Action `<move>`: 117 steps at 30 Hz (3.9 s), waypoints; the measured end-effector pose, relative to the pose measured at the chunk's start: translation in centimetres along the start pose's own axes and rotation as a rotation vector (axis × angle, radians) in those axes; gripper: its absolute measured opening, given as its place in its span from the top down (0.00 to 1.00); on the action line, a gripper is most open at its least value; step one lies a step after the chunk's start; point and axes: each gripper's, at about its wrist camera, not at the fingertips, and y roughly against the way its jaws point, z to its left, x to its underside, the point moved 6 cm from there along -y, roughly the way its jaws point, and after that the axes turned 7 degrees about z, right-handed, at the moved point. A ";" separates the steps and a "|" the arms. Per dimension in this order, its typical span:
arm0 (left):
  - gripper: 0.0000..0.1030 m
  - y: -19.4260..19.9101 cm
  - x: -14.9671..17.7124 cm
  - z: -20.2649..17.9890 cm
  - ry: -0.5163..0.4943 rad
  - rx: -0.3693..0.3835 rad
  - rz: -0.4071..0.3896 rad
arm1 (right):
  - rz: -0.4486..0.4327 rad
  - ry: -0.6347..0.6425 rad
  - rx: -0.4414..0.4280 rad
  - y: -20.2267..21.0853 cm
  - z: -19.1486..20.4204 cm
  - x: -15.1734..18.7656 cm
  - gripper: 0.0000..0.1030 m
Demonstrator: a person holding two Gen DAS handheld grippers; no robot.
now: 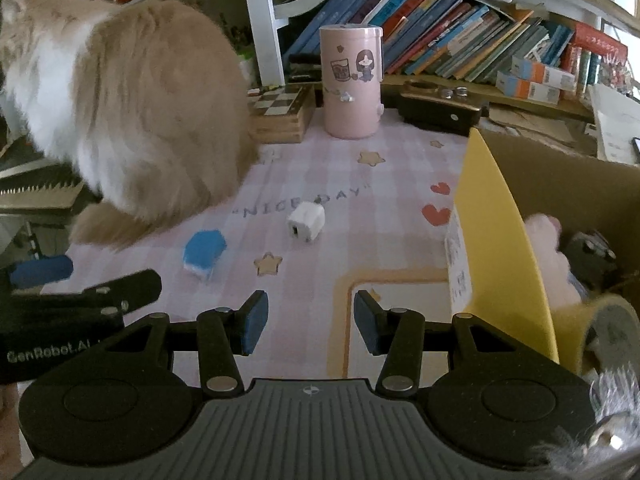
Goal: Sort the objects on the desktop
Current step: 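Close left tool on blue block while right tool approaches white charger, then lift blue block with left tool while right tool grasps white charger, then carry blue block with left tool while right tool carries charger toward yellow box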
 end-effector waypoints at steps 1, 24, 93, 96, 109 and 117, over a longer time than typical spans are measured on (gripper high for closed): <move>0.08 -0.3 -0.3 -0.1 0.000 -0.004 -0.003 | -0.003 0.000 0.000 -0.3 0.0 -0.4 0.56; 0.49 -8.5 -2.1 -1.4 -0.055 -0.012 0.113 | 0.049 0.023 -0.041 -6.8 -1.3 -4.6 0.56; 0.75 6.6 3.7 2.3 -0.011 0.091 -0.026 | 0.012 0.062 -0.069 4.9 4.1 3.5 0.67; 0.75 7.5 4.7 2.5 -0.024 0.102 -0.024 | 0.011 0.054 -0.060 5.8 4.7 4.7 0.67; 0.75 12.0 9.1 4.0 -0.077 0.130 -0.020 | -0.001 0.003 -0.032 9.8 7.4 10.1 0.67; 0.75 13.9 11.0 4.0 -0.116 0.152 -0.024 | -0.018 -0.017 -0.020 11.7 8.5 12.6 0.67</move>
